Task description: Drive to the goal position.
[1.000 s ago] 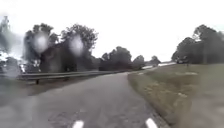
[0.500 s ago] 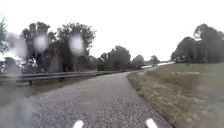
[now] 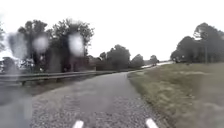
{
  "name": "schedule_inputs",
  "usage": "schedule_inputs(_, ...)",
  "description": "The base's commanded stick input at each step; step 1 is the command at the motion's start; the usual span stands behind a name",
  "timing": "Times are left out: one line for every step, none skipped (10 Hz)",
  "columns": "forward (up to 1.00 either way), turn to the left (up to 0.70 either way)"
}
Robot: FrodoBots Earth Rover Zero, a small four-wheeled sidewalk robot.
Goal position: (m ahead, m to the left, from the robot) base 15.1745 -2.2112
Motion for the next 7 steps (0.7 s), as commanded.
schedule_inputs(0.97, 0.00)
schedule_inputs(0.97, 0.00)
schedule_inputs(0.96, 0.00)
schedule_inputs(0.96, 0.00)
schedule_inputs(0.96, 0.00)
schedule_inputs(0.96, 0.00)
schedule_inputs(0.96, 0.00)
